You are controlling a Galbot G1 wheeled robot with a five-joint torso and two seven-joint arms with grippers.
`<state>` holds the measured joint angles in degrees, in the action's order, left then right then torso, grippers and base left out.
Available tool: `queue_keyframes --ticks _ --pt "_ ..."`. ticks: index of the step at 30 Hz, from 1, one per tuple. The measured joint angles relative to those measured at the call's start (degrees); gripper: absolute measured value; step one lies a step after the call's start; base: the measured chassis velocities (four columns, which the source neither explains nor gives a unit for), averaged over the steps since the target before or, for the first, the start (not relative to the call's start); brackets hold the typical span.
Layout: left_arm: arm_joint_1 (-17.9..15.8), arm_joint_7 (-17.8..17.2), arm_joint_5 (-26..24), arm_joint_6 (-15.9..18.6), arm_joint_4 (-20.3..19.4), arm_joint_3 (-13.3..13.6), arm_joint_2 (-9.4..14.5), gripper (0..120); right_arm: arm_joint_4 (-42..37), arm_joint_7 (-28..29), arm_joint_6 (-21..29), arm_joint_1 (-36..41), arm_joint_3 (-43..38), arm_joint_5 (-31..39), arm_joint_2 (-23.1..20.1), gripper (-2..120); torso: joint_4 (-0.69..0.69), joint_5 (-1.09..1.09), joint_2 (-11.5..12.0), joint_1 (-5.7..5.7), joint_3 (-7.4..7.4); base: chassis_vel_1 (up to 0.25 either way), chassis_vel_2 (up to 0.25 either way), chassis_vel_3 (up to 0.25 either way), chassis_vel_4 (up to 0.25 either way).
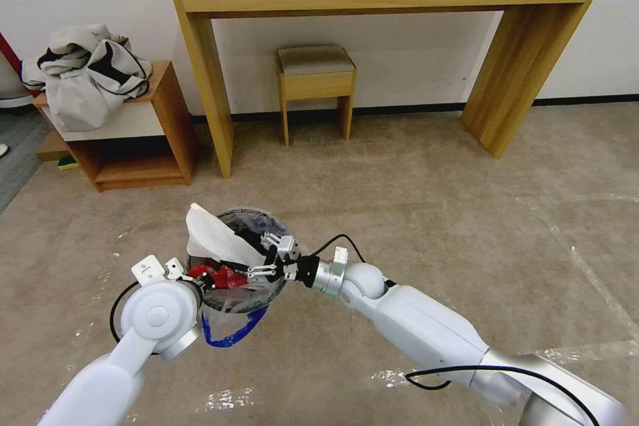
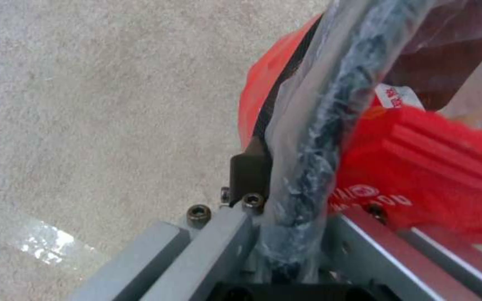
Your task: Pick up the trash bin and place the garbage on the floor into it.
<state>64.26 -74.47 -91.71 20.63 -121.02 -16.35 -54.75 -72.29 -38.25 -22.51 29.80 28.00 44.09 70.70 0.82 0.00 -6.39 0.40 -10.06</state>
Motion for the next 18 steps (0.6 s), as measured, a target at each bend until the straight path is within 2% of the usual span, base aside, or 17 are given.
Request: queue_keyframes --ticks 2,11,13,18 --pt "-0.1 -0.1 -0.3 0.0 0.4 0.0 0.0 0 -1.0 -0.9 0.1 0.0 -0.2 1.1 -0.9 99 -0.01 0.00 0.0 0.00 0.00 0.000 0.000 0.000 0.000" --pt "-0.3 -0.6 -1.4 0.1 1.0 0.0 0.0 0 -5.6 -3.2 1.9 0.3 -3.0 4.4 -4.4 100 -0.01 0.00 0.0 0.00 0.00 0.000 0.000 0.000 0.000" --pt "-0.4 -0.8 -1.7 0.1 1.3 0.1 0.1 0 -10.3 -3.5 3.1 0.7 -6.8 8.5 -7.8 100 0.02 0.00 0.0 0.00 0.00 0.000 0.000 0.000 0.000" --pt "-0.1 -1.1 -2.0 0.1 1.4 0.1 0.2 0 -16.0 -2.2 4.0 0.9 -10.6 12.1 -11.0 100 -0.01 0.00 0.0 0.00 0.00 0.000 0.000 0.000 0.000"
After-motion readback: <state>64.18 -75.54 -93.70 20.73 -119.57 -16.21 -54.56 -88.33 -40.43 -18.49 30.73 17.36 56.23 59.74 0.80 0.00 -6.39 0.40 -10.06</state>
